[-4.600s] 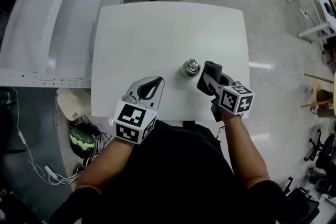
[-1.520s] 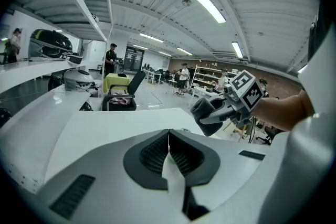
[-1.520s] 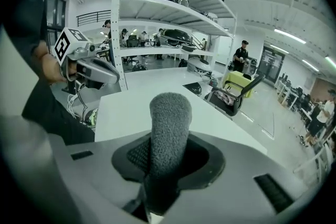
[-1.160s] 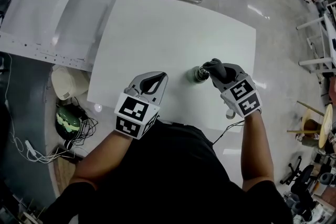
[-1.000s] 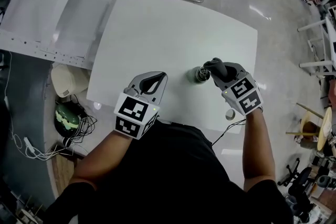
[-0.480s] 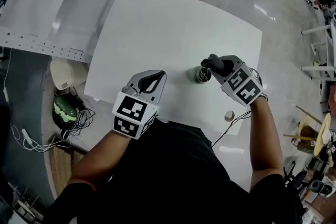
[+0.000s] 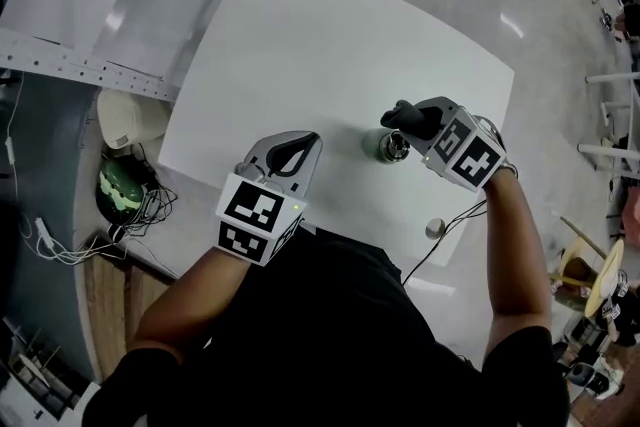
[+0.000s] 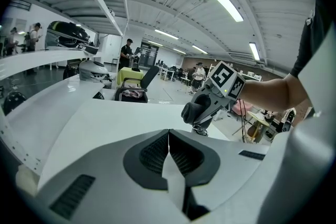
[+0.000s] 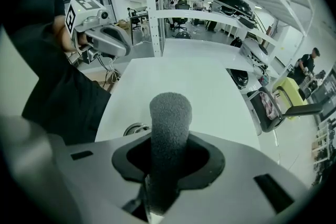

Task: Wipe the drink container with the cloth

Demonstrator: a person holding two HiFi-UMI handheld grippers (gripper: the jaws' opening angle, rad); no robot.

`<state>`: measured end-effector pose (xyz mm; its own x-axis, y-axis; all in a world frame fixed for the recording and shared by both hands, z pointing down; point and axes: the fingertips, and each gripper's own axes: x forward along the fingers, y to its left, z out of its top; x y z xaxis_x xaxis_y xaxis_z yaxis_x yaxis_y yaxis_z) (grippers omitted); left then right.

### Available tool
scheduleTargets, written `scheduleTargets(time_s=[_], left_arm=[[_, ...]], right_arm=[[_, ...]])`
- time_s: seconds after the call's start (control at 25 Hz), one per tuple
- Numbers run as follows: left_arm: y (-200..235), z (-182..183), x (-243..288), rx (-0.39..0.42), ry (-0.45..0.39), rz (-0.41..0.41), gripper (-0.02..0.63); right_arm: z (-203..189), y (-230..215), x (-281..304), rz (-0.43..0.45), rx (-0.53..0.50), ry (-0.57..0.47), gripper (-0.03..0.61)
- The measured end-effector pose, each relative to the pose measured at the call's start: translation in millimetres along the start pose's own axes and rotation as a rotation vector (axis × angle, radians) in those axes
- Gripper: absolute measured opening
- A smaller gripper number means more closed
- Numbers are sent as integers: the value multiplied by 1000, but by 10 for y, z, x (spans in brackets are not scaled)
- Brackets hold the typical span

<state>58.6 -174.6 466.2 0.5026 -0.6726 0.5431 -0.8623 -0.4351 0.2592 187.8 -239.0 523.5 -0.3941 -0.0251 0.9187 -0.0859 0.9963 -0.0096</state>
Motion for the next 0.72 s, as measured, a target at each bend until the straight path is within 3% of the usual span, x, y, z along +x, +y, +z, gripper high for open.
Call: scheduleTargets(time_s=[0.72], left_arm=[[46,-132,79,-57,17,26,17]], right_arm=[[7,-251,385,189,105,-13,117]])
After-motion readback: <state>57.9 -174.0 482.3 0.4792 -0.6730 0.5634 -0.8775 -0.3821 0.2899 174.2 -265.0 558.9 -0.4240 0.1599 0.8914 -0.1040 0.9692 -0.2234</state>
